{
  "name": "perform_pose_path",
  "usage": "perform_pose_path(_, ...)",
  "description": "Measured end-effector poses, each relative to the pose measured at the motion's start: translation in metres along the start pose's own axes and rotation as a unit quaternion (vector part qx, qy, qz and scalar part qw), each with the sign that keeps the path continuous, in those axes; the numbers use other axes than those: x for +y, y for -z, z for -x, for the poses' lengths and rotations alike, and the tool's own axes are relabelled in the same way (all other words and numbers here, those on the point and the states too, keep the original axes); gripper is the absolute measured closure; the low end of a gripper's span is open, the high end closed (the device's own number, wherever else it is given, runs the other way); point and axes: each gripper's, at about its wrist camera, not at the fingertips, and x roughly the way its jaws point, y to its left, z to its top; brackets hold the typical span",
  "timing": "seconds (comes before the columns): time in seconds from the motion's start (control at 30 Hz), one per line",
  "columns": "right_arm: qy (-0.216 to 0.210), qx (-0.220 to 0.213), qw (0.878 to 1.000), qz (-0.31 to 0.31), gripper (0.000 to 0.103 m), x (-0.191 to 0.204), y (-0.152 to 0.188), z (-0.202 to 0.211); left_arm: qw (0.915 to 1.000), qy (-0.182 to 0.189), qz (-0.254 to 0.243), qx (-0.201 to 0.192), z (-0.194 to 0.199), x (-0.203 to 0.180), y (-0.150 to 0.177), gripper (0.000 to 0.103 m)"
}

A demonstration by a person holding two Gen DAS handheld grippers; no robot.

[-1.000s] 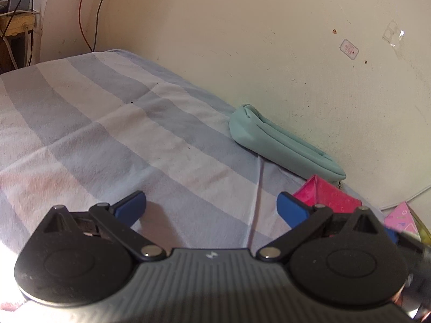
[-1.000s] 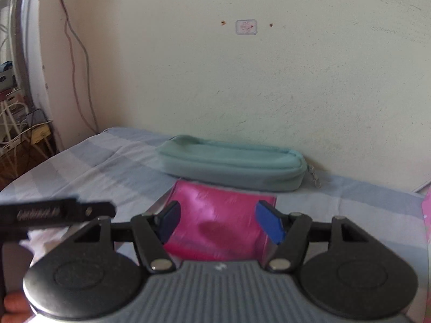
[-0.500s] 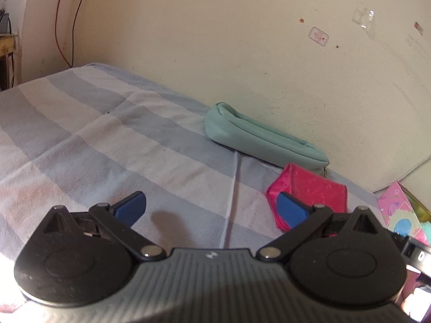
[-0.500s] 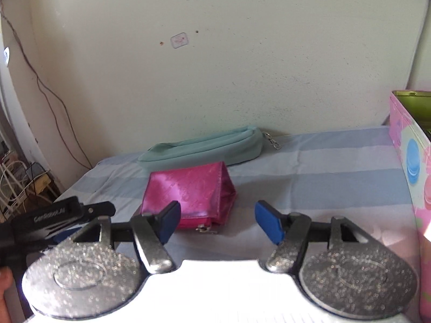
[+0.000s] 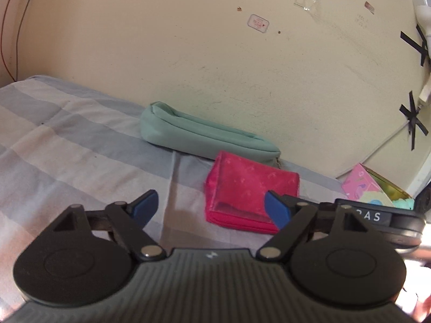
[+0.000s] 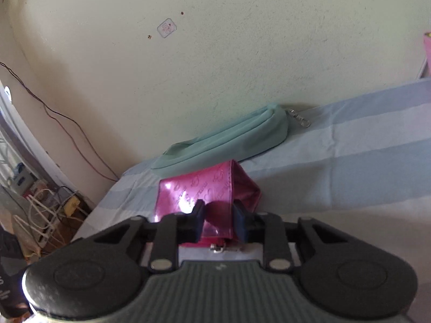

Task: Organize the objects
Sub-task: 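Lower the right gripper onto the pink purse and grasp its edge, then lift the pink purse with the right gripper while the left gripper grasps it too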

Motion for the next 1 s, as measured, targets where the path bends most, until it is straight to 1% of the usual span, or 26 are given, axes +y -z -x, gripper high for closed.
perform_pose_path(0.03, 0.001, 0.001, 1.000, 0.009, 0.084, 0.004, 0.002, 0.001, 0.9998, 0.012, -0.004, 0.014, -0.003, -0.001, 0.001, 0.048)
perform_pose_path(0.07, 0.002, 0.003, 1.000, 0.023, 0.085, 0.009, 0.004, 0.002, 0.9993, 0.020, -0.009, 0.030, -0.007, -0.004, 0.002, 0.056)
perform_pose_path(0.1, -0.002, 0.008, 0.999, 0.031, 0.086, 0.013, 0.006, 0.003, 0.9992, 0.011, -0.018, 0.033, -0.008, -0.007, 0.003, 0.058)
perform_pose_path(0.13, 0.002, 0.008, 0.999, 0.034, 0.086, 0.016, 0.008, 0.005, 0.9993, 0.012, -0.021, 0.029, -0.006, -0.008, 0.004, 0.059)
perform_pose_path(0.17, 0.005, 0.007, 0.999, 0.037, 0.086, 0.018, 0.011, 0.008, 0.9991, 0.017, -0.023, 0.031, -0.006, -0.008, 0.004, 0.060)
perform_pose_path(0.23, 0.016, 0.001, 0.999, 0.034, 0.086, 0.020, 0.017, 0.017, 0.9984, 0.031, -0.028, 0.040, -0.005, -0.009, 0.005, 0.066)
perform_pose_path(0.3, 0.025, -0.003, 0.999, 0.020, 0.086, 0.016, 0.022, 0.028, 0.9959, 0.056, -0.048, 0.053, -0.004, -0.015, 0.008, 0.066)
perform_pose_path(0.33, 0.028, -0.005, 1.000, 0.011, 0.086, 0.013, 0.025, 0.035, 0.9946, 0.063, -0.060, 0.056, -0.002, -0.019, 0.010, 0.066)
perform_pose_path(0.43, 0.040, -0.009, 0.999, -0.003, 0.086, 0.008, 0.036, 0.059, 0.9867, 0.085, -0.121, 0.068, 0.008, -0.037, 0.023, 0.066)
perform_pose_path(0.53, 0.048, -0.008, 0.999, -0.001, 0.086, 0.005, 0.051, 0.085, 0.9781, 0.100, -0.164, 0.079, 0.022, -0.057, 0.037, 0.065)
perform_pose_path(0.63, 0.056, -0.013, 0.998, -0.005, 0.086, 0.002, 0.071, 0.115, 0.9702, 0.120, -0.187, 0.097, 0.034, -0.074, 0.048, 0.065)
perform_pose_path(0.8, 0.058, -0.028, 0.998, -0.020, 0.086, -0.009, 0.102, 0.166, 0.9555, 0.145, -0.236, 0.100, 0.060, -0.101, 0.081, 0.065)
perform_pose_path(0.9, 0.060, -0.042, 0.997, -0.031, 0.086, -0.014, 0.117, 0.193, 0.9484, 0.160, -0.254, 0.102, 0.072, -0.115, 0.096, 0.065)
perform_pose_path(1.0, 0.086, -0.051, 0.995, -0.029, 0.084, -0.016, 0.127, 0.212, 0.9430, 0.169, -0.270, 0.098, 0.079, -0.131, 0.107, 0.065)
